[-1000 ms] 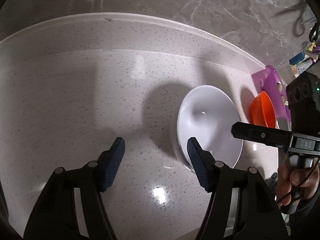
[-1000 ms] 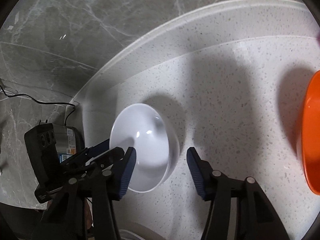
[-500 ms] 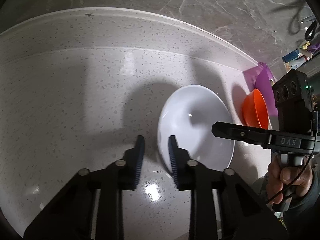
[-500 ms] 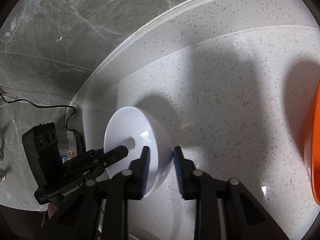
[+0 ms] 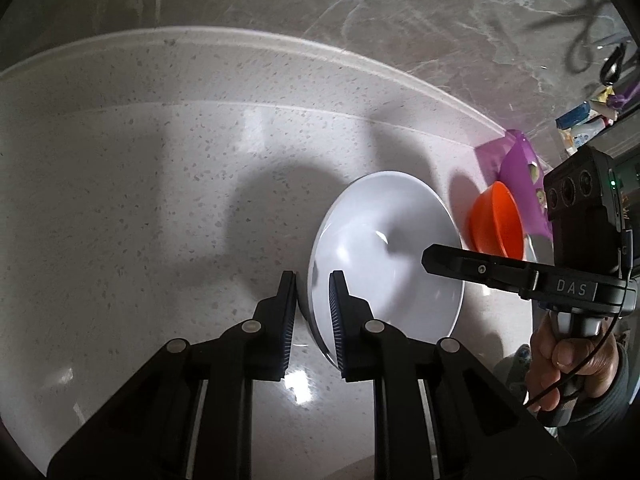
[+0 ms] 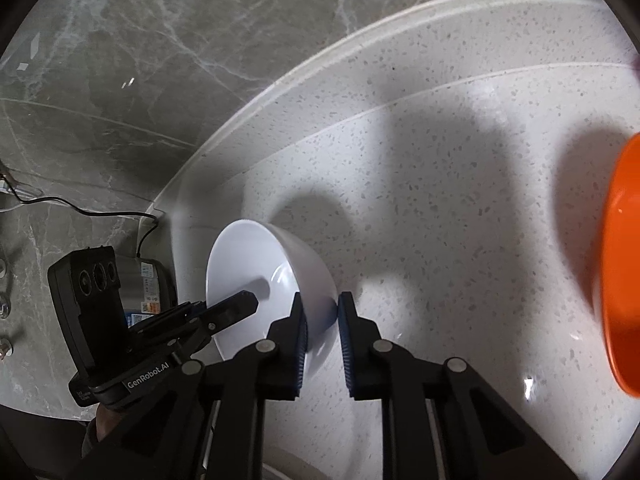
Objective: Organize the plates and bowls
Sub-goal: 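Move both grippers to the small white bowl and close on its rim, then carry the small white bowl and lower it into the patterned bowl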
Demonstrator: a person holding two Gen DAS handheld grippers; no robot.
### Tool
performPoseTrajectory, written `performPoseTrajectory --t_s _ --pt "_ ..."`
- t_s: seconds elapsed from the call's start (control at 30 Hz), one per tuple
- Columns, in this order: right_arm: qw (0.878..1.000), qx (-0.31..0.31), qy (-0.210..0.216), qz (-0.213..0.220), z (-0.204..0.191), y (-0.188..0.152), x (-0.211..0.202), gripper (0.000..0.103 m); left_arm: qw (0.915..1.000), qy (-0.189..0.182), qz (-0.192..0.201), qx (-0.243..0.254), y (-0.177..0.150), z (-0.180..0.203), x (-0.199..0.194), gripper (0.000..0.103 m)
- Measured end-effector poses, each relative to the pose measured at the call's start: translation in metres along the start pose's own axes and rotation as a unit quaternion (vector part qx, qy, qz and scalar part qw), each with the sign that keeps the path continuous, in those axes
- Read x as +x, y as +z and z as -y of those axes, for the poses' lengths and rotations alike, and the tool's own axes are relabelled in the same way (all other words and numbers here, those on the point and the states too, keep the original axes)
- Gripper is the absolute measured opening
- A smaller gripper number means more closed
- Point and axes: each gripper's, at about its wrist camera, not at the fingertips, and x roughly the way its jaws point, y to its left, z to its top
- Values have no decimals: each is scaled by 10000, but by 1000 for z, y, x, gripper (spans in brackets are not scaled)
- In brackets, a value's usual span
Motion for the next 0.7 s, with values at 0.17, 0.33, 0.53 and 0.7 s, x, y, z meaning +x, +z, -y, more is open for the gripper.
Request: performPoseTrajectory --t_s 0.17,0.33,0.53,0.7 --pt "9999 -39 35 160 -3 -15 -26 18 9999 13 18 163 -11 22 -16 15" --pt "9994 -22 41 344 2 -40 -63 18 9993 -134 25 361 -31 56 -34 15" --pt "9979 100 -44 641 16 -84 -115 18 9965 -369 -45 749 -65 109 -48 15" --pt "9957 308 -174 855 40 -126 -156 18 9924 -540 -204 1090 -102 158 -47 15"
